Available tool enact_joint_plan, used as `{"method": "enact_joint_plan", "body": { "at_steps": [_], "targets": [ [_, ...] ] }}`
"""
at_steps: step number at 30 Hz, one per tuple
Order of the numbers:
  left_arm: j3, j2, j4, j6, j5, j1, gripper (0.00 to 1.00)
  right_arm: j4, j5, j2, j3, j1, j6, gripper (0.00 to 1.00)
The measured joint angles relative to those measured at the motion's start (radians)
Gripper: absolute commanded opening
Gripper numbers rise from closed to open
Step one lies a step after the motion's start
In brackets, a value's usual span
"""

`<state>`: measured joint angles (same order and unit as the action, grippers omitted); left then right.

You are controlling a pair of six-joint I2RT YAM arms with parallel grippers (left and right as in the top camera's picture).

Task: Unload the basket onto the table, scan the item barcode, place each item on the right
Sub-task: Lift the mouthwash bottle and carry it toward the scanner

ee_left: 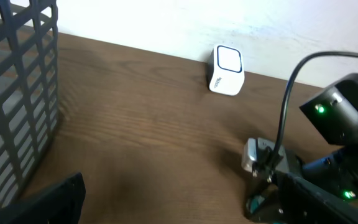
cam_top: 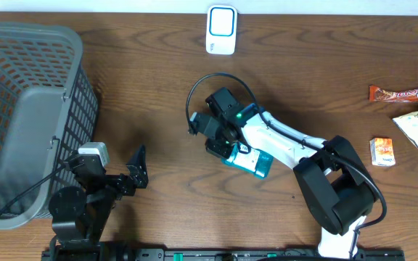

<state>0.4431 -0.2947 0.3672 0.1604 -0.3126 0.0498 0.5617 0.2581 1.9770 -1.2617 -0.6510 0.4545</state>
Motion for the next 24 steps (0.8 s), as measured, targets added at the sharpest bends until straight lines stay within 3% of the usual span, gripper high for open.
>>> {"method": "enact_joint_plan", "body": {
  "at_steps": [18, 24],
  "targets": [
    [0.000, 0.000, 0.000, 0.000, 0.000, 0.000, 0.99, 0.009, -0.162, 0.009, -0.328, 0.003, -0.029, 0.13],
    [0.000, 0.000, 0.000, 0.000, 0.000, 0.000, 0.99, 0.013, -0.187, 0.009, -0.346, 0.010, -0.054, 0.08]
  ]
}}
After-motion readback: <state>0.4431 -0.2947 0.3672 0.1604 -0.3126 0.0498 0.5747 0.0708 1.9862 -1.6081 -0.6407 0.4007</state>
